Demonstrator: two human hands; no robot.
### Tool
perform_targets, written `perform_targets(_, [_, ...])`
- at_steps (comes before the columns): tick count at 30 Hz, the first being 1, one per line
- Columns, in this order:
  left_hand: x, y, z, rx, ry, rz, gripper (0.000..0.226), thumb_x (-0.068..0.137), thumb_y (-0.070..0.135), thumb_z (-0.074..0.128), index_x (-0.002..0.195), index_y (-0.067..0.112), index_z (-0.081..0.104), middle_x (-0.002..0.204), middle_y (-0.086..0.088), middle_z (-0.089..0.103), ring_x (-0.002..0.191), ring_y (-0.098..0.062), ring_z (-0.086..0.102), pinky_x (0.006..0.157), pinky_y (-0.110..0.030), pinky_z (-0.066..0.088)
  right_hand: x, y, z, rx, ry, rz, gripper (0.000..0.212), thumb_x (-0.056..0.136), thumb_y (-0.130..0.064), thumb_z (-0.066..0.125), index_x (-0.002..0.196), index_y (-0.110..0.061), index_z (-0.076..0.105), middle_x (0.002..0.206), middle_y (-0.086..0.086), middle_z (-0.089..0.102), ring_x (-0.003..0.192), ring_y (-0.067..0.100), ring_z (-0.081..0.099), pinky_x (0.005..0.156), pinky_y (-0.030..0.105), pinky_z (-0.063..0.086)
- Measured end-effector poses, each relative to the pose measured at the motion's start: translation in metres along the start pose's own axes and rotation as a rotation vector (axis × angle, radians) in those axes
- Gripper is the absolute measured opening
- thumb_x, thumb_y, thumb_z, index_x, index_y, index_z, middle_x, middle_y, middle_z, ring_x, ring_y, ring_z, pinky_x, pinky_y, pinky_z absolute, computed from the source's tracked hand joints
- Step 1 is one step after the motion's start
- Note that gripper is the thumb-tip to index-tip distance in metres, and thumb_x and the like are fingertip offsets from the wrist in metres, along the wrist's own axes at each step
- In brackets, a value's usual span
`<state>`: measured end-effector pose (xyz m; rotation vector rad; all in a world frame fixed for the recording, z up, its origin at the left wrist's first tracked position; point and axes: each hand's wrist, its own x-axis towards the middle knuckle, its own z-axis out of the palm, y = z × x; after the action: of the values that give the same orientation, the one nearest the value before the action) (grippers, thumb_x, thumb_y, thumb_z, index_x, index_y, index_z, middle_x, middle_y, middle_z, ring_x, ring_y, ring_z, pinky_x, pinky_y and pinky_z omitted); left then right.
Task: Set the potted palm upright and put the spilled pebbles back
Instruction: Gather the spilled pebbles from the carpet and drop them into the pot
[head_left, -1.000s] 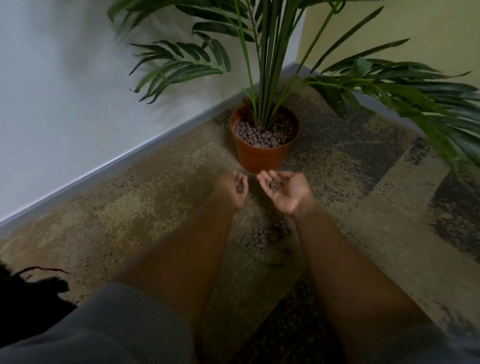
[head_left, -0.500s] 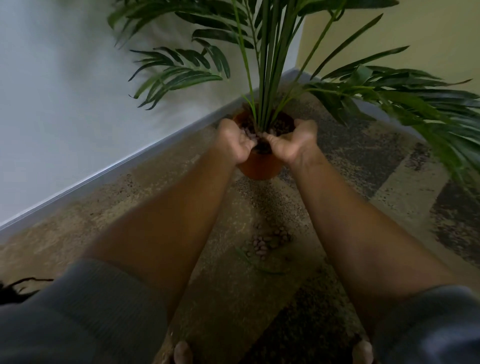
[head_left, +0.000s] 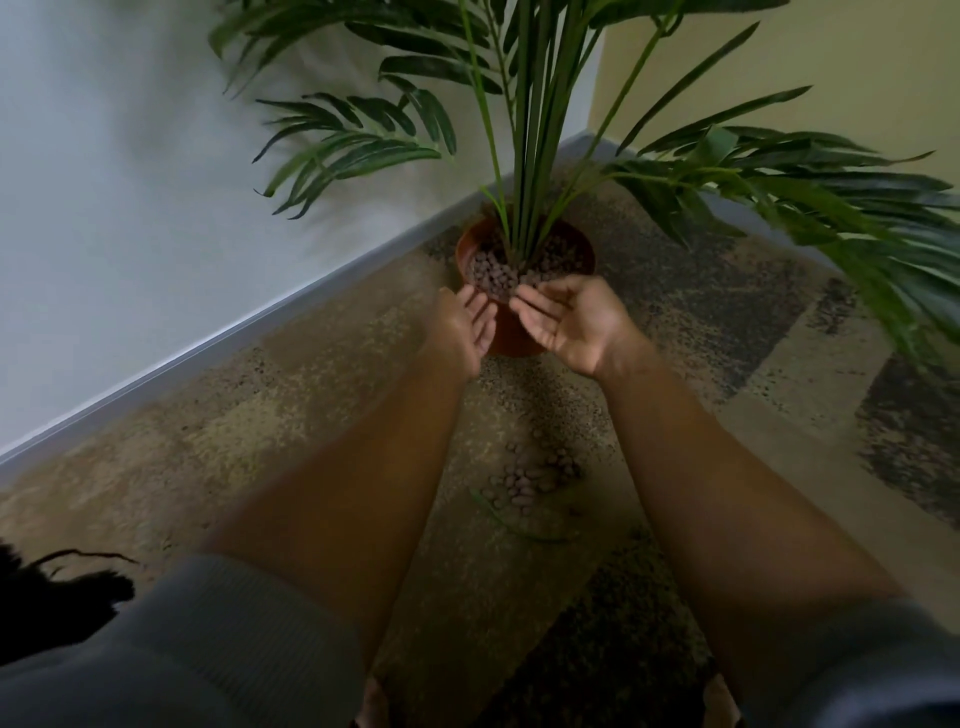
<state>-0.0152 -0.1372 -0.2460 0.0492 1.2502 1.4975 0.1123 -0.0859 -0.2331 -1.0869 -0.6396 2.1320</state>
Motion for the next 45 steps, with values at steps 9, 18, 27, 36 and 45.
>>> perform_targets(9, [0.017, -0.057, -0.032, 0.561, 0.002, -0.098, 0.026, 0.100, 0.028, 0.038, 0.112, 0.018, 0.059, 0.091, 0.004, 0.060, 0.075, -0.007, 0.055, 0.063, -0.019, 0.044, -0.001, 0.043, -0.035, -0.638, 0.256, 0.153, 0.018, 0.092, -0.009, 0.058, 0.108, -0.006, 0.065, 0.100, 0.011, 0.069, 0.080, 0.017, 0.066, 0.069, 0.028, 0.058])
perform_targets(18, [0.031, -0.097, -0.041, 1.308, -0.263, 0.025, 0.043, 0.084, 0.014, 0.069, 0.126, 0.013, 0.059, 0.126, -0.009, 0.061, 0.110, -0.025, 0.061, 0.093, -0.033, 0.050, 0.002, 0.065, -0.073, -1.749, 0.143, 0.201, 0.044, 0.083, -0.035, 0.070, 0.119, -0.010, 0.067, 0.123, 0.010, 0.064, 0.094, 0.021, 0.056, 0.074, 0.023, 0.038])
perform_targets(27, [0.024, -0.122, -0.047, 1.702, -0.364, 0.258, 0.043, 0.079, 0.038, 0.072, 0.119, 0.028, 0.060, 0.127, 0.000, 0.051, 0.108, -0.020, 0.058, 0.093, -0.033, 0.047, -0.013, 0.079, -0.103, -1.807, 0.036, 0.318, 0.116, 0.055, -0.036, 0.093, 0.152, -0.022, 0.029, 0.158, 0.005, 0.009, 0.144, 0.035, 0.021, 0.113, 0.046, 0.036])
perform_targets(36, [0.016, -0.127, -0.050, 1.747, -0.426, 0.426, 0.032, 0.077, 0.034, 0.075, 0.105, 0.024, 0.062, 0.124, -0.001, 0.042, 0.110, -0.021, 0.053, 0.091, -0.028, 0.045, -0.020, 0.093, -0.112, -1.883, 0.037, 0.294, 0.134, 0.053, -0.016, 0.095, 0.155, -0.027, 0.009, 0.160, 0.005, -0.013, 0.147, 0.039, 0.015, 0.111, 0.051, 0.038])
perform_targets(45, [0.016, -0.126, -0.052, 1.729, -0.546, 0.310, 0.061, 0.064, 0.035, 0.085, 0.118, 0.022, 0.058, 0.128, -0.006, 0.038, 0.113, -0.023, 0.048, 0.089, -0.026, 0.039, -0.016, 0.097, -0.108, -1.787, 0.019, 0.082, 0.084, 0.057, -0.019, 0.091, 0.132, -0.016, 0.054, 0.136, 0.007, 0.038, 0.121, 0.027, 0.047, 0.096, 0.028, 0.042])
